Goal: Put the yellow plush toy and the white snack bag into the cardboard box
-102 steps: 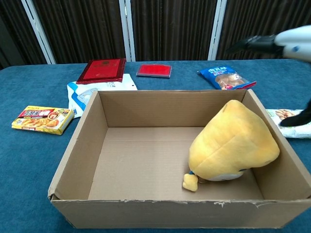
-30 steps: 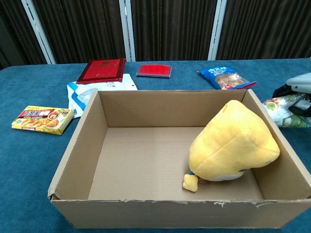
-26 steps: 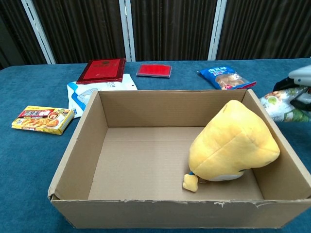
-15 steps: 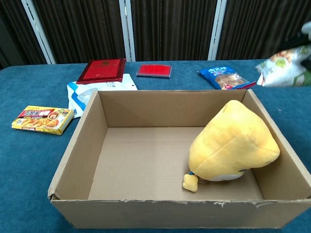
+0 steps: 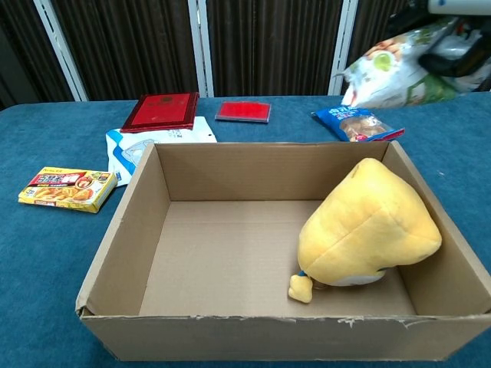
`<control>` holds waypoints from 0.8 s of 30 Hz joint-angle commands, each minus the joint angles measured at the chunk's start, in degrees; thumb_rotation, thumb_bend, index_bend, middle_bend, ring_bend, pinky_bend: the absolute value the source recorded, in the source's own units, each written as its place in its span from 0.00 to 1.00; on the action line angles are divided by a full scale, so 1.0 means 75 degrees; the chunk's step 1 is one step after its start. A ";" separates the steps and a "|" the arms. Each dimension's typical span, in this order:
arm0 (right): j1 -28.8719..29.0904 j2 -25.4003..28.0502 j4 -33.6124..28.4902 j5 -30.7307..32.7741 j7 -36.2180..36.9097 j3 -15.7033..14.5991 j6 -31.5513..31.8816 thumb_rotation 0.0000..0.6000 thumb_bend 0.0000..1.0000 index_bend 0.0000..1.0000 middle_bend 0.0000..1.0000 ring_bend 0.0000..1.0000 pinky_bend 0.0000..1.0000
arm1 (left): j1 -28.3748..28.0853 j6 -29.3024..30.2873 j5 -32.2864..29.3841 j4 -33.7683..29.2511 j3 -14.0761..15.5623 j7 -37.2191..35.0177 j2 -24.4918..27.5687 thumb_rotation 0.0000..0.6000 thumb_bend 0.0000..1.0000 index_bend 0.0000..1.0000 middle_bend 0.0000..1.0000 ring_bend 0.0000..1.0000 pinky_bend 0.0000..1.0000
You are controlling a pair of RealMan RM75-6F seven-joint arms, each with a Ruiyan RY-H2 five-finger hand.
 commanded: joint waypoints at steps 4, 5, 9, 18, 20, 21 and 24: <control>0.0551 -0.1311 -0.1248 0.0845 -0.2222 -0.0376 0.0918 1.00 0.55 0.59 0.48 0.53 0.70 | -0.0058 -0.0150 0.0034 -0.0012 0.0066 -0.0163 0.0052 0.94 0.05 0.00 0.00 0.00 0.00; 0.0603 -0.1563 -0.1288 0.0892 -0.2484 -0.0434 0.1086 1.00 0.55 0.58 0.47 0.52 0.69 | -0.0056 -0.0149 0.0051 -0.0024 0.0078 -0.0191 0.0073 0.94 0.05 0.00 0.00 0.00 0.00; 0.0797 -0.2579 -0.1302 0.1095 -0.3289 -0.0663 0.1561 1.00 0.48 0.49 0.41 0.47 0.63 | -0.0038 -0.0072 0.0131 -0.0070 0.0090 -0.0362 0.0166 0.94 0.05 0.01 0.00 0.00 0.00; 0.1095 -0.3469 -0.1643 0.2361 -0.3906 -0.0661 0.1976 1.00 0.00 0.00 0.00 0.00 0.11 | -0.0028 -0.0025 0.0203 0.0042 0.0096 -0.0759 0.0288 0.94 0.05 0.02 0.00 0.00 0.00; 0.1174 -0.3348 -0.1802 0.2552 -0.3921 -0.0573 0.2028 1.00 0.00 0.00 0.00 0.00 0.03 | -0.0041 -0.0050 0.0196 0.0070 0.0091 -0.0822 0.0292 0.94 0.05 0.02 0.00 0.00 0.00; 0.1202 -0.3281 -0.1896 0.2601 -0.3918 -0.0529 0.2078 1.00 0.00 0.00 0.00 0.00 0.01 | -0.0052 -0.0079 0.0172 0.0091 0.0081 -0.0864 0.0285 0.94 0.05 0.02 0.00 0.00 0.00; 0.1214 -0.3103 -0.2177 0.2692 -0.3779 -0.0474 0.2170 1.00 0.00 0.00 0.00 0.00 0.00 | -0.0083 -0.0189 0.0053 0.0163 0.0048 -0.0904 0.0262 0.94 0.05 0.02 0.00 0.00 0.00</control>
